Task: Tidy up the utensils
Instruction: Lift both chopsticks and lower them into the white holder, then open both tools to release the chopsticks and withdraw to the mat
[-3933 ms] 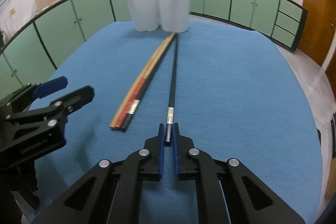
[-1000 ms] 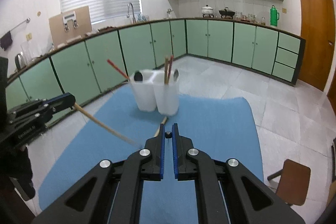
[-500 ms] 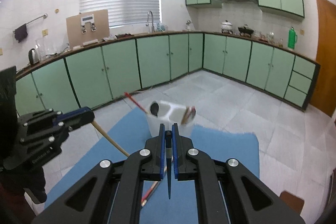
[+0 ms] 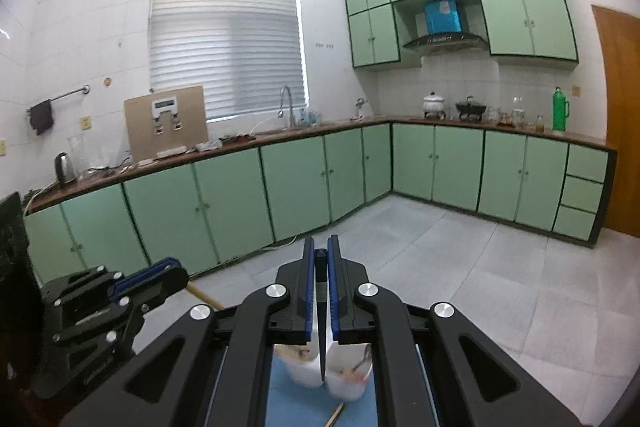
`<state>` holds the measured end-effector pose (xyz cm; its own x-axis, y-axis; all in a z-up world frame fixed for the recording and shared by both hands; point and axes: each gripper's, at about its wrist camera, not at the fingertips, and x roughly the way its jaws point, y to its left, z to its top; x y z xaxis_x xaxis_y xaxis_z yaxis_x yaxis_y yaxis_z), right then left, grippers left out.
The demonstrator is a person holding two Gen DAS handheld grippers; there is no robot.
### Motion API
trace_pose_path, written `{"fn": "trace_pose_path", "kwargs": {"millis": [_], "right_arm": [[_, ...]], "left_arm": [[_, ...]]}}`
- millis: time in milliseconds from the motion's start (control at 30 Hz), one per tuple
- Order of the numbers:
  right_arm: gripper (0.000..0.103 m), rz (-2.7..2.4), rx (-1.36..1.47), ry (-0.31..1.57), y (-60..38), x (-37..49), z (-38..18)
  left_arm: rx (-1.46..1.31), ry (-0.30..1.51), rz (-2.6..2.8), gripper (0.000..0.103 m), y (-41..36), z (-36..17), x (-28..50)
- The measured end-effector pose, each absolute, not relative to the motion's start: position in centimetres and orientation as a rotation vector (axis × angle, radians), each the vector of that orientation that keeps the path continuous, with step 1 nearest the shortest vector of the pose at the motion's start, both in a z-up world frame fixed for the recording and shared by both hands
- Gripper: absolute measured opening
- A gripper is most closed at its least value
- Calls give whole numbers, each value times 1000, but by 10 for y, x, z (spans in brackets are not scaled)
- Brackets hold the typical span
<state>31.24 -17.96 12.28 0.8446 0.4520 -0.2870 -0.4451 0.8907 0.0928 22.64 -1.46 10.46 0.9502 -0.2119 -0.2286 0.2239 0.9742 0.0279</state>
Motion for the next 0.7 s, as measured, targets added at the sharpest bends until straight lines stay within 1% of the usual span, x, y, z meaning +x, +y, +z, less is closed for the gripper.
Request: {"fn": "trace_pose_path", "kwargs": {"millis": [200, 433, 533, 567, 600, 700], "right_arm": [[6, 427, 3, 335, -170, 358, 103], [7, 414, 34, 441, -173, 392, 59], [14, 393, 35, 460, -180, 391, 48], [19, 386, 36, 457, -182, 389, 47], [25, 376, 38, 450, -186, 387, 47], [31, 339, 33, 425, -199, 373, 50]], "left_arm": [[56, 272, -210, 6, -14, 86, 270], [63, 388, -218, 6, -14, 40, 318], [69, 429, -220, 8, -13, 26, 329], [70, 431, -219, 9, -13, 24, 329], [69, 429, -217, 13, -11, 24, 328], [50, 414, -216, 20, -5, 26, 319]]}}
